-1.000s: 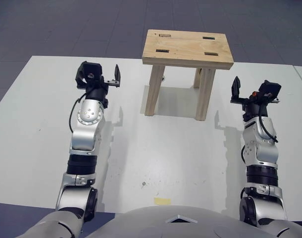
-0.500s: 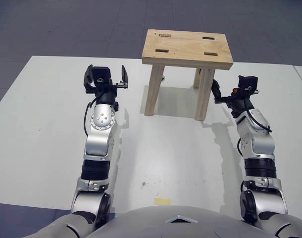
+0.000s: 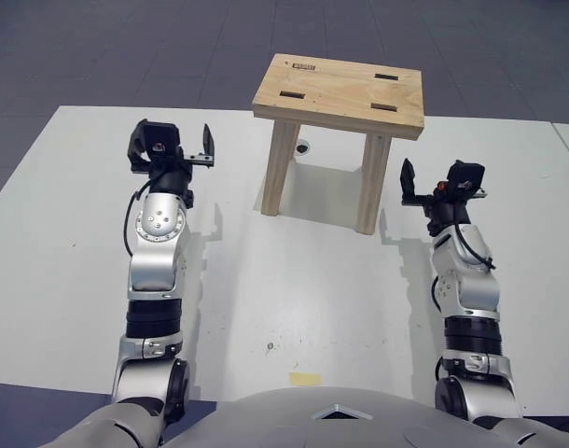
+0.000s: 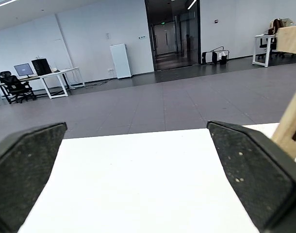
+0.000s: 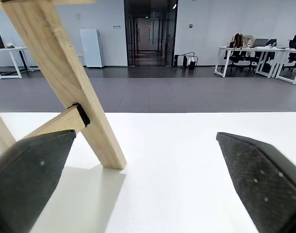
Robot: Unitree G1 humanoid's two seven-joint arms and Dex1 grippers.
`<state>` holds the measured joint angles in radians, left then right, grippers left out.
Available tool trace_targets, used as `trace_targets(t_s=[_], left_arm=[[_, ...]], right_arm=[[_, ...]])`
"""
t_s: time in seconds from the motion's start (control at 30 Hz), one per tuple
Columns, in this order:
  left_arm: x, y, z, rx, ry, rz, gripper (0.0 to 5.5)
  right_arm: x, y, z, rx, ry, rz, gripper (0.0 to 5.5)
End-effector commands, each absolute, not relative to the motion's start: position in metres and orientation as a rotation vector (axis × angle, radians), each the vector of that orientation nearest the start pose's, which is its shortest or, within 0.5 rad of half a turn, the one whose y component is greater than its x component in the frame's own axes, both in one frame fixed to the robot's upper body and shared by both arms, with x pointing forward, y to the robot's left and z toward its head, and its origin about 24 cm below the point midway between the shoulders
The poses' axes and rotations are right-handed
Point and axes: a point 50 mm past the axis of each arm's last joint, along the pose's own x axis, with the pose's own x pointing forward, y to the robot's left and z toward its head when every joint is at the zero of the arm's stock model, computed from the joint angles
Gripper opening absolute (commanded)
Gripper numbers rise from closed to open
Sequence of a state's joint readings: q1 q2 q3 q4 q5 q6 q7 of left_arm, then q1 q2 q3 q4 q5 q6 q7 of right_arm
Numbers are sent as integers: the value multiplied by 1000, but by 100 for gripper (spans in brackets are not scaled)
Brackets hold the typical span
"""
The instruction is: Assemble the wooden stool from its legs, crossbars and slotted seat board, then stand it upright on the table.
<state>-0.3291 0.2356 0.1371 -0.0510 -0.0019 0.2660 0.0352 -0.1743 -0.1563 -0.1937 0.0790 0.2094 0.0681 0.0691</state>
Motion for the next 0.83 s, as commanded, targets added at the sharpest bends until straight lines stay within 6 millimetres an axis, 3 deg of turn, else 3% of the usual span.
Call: trace_targets(t_s=[0.03, 0.17, 0.47, 0.83], left_arm=[[323, 214, 147, 208, -148, 128, 537], [332, 203, 156, 189, -161, 59, 537], [336, 206, 159, 231, -154, 38, 537], [323, 189, 145, 191, -151, 58, 537]], right_arm=[[280, -200, 71, 109, -111, -128, 540], [275, -184, 67, 100, -116, -78, 540], [271, -176, 62, 123, -112, -111, 540], [278, -223, 72, 27, -111, -232, 540]])
